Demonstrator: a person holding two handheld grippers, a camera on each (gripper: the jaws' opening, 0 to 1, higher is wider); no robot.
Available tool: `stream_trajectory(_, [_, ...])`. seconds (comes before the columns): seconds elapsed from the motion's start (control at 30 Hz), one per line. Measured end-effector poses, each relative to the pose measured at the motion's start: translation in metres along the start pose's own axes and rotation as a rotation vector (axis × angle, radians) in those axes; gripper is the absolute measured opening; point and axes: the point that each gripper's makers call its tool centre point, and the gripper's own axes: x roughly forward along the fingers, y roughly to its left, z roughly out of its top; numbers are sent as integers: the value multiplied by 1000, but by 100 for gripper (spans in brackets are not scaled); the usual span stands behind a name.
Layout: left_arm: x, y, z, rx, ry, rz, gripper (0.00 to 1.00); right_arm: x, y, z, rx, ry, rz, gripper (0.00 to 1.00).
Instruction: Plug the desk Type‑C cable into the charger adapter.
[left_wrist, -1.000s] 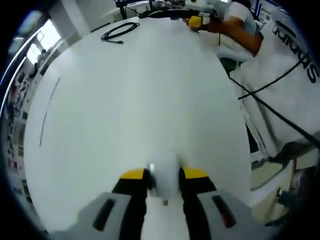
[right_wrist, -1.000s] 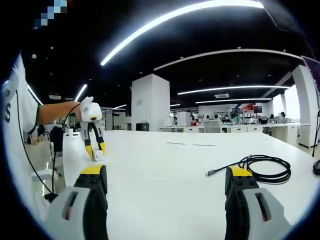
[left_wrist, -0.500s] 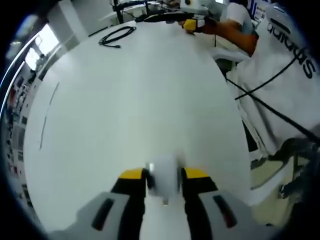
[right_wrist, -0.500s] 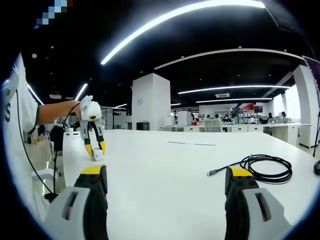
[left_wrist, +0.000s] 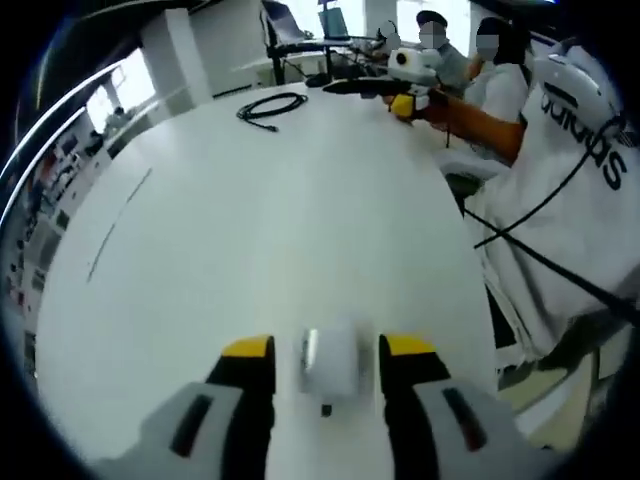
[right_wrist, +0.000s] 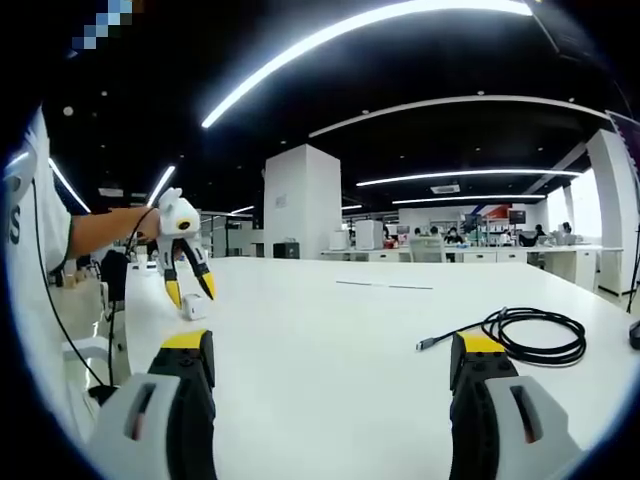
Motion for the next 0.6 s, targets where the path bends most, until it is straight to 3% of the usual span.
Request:
stream_trajectory(0.3, [-3,12,-7,-66,-136,105,61,1,2,-2,-7,10,6,100])
stream_trajectory(0.5, [-10,21,-2,-120,-247,196,75,0,1,-2,-3,8,3,100])
stream_trajectory(0.6, [-19,28,7,-120,-357,278,80,0,1,-1,-2,8,1,100])
